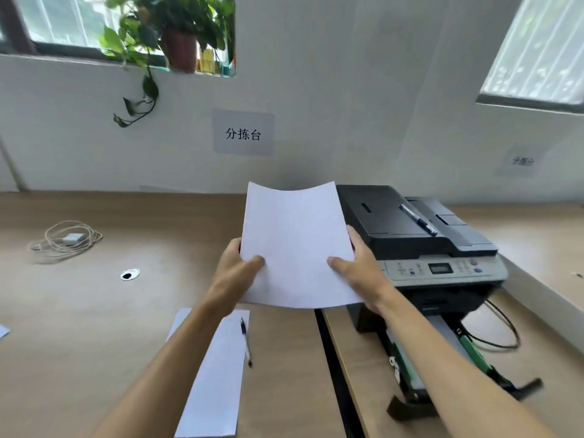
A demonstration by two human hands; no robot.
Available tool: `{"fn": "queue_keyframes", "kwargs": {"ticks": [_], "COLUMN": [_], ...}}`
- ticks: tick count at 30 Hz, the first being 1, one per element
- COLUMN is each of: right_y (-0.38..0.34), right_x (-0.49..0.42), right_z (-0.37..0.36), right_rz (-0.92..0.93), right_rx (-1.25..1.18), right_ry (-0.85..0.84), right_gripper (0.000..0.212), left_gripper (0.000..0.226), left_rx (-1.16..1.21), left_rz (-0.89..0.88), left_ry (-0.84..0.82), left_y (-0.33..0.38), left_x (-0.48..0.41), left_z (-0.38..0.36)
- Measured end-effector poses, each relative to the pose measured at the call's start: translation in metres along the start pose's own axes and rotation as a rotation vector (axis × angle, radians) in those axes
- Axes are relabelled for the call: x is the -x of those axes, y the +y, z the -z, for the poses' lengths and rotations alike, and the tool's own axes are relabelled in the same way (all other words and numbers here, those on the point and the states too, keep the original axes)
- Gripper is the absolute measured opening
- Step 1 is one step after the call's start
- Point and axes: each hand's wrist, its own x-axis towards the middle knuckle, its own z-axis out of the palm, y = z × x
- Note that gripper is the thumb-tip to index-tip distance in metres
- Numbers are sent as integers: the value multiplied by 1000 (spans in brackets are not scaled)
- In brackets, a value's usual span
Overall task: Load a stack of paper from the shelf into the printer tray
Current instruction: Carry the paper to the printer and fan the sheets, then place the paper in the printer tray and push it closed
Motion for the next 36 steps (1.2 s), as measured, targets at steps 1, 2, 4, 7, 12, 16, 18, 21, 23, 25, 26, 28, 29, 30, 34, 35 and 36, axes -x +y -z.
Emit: {"fn": "queue_keyframes", "kwargs": {"ticks": [1,2,4,7,12,16,18,21,23,25,26,28,29,30,34,35,36], "right_y": [-10,-17,-27,-34,-14,15,28,47,60,72,80,92,97,101,114,116,118], "right_x": [2,4,12,25,50,61,64,71,79,89,95,107,113,120,144,149,155], "right_z": [5,11,23,44,81,117,135,168,186,206,215,229,235,240,256,260,264], "right_rz": [-14,-31,-66,-87,-122,-165,-171,-176,-192,-205,-215,-237,-246,-255,-300,-316,-333], "right_rx": [-5,-8,-4,15,5,-19,-25,-23,-53,-67,-69,-77,-78,-78,-34,-30,-29], "right_ry": [0,1,8,22,16,-8,-16,-70,-95,-121,-133,-151,-157,-160,-133,-122,-109], "right_gripper": [51,48,45,44,46,46,44,43,47,52,54,55,53,51,48,46,45], "left_gripper": [34,35,37,38,41,40,39,39,39,40,40,40,40,40,45,47,48], "left_rx": [2,-3,-7,10,22,0,-16,-30,-31,-38,-45,-64,-71,-73,-61,-68,-74], "left_rz": [-8,-20,-29,-37,-71,-55,-45,-21,-12,-9,-6,2,10,14,35,40,44], "left_ry": [-23,-40,-70,-100,-124,-114,-97,-71,-59,-45,-42,-43,-44,-50,-90,-104,-118], "left_y": [7,14,23,31,23,16,13,11,7,3,1,-5,-9,-12,-23,-25,-27], "left_x": [0,0,7,22,54,72,79,93,105,119,126,140,147,152,166,169,172], "left_z": [1,0,-6,-24,-62,-103,-123,-158,-181,-204,-214,-230,-238,-244,-266,-270,-275]}}
